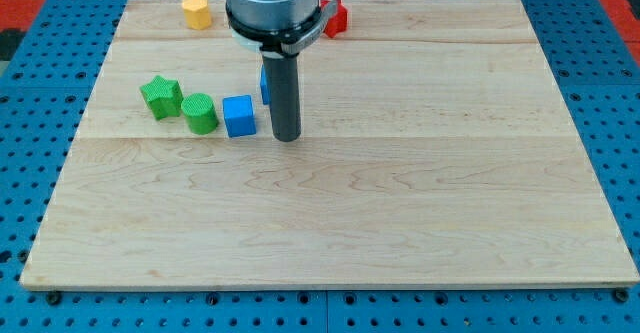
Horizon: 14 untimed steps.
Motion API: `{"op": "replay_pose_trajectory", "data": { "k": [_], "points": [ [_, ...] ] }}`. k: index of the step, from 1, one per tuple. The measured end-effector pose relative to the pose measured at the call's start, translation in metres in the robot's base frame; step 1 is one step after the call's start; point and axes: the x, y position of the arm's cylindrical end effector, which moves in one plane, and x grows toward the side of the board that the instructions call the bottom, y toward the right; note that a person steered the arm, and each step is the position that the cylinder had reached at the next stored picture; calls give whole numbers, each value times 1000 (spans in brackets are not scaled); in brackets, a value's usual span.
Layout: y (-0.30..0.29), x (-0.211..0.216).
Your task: Push the blue triangle diagonal to the yellow hexagon
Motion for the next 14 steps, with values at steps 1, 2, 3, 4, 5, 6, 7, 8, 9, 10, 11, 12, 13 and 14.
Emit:
{"op": "replay_pose_trajectory", "data": {
  "k": [1, 2, 3, 4, 5, 6, 7, 8, 9, 10, 11, 12, 13, 14],
  "points": [
    [-32, -9],
    [-51, -21],
    [-48, -38],
    [-45, -52],
    [-42, -56],
    [-30, -44],
    [26, -44],
    [48, -44],
    [61, -48],
    [13, -66],
    [-27, -72],
    [0, -62],
    [57, -61],
    [63, -95]
  ]
}}
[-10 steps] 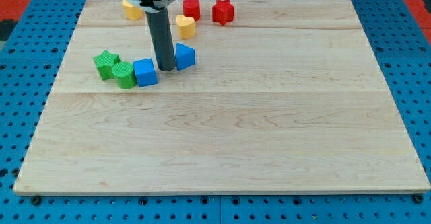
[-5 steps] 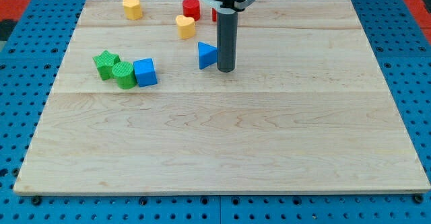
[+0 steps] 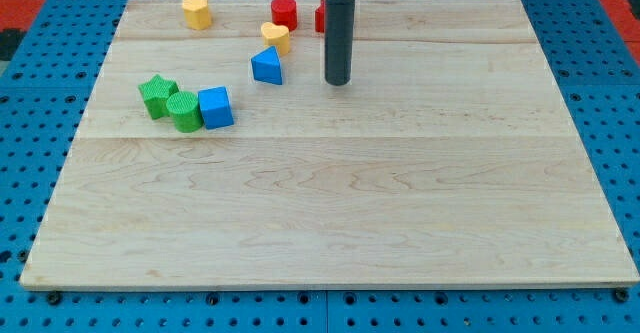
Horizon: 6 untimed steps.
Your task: Push the blue triangle diagonal to the yellow hexagon
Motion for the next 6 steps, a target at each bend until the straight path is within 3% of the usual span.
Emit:
{"op": "replay_pose_trajectory", "data": {
  "k": [1, 3, 4, 5, 6],
  "points": [
    [-54, -19],
    [-88, -13],
    [-73, -9],
    [6, 33],
    [28, 62]
  ]
}}
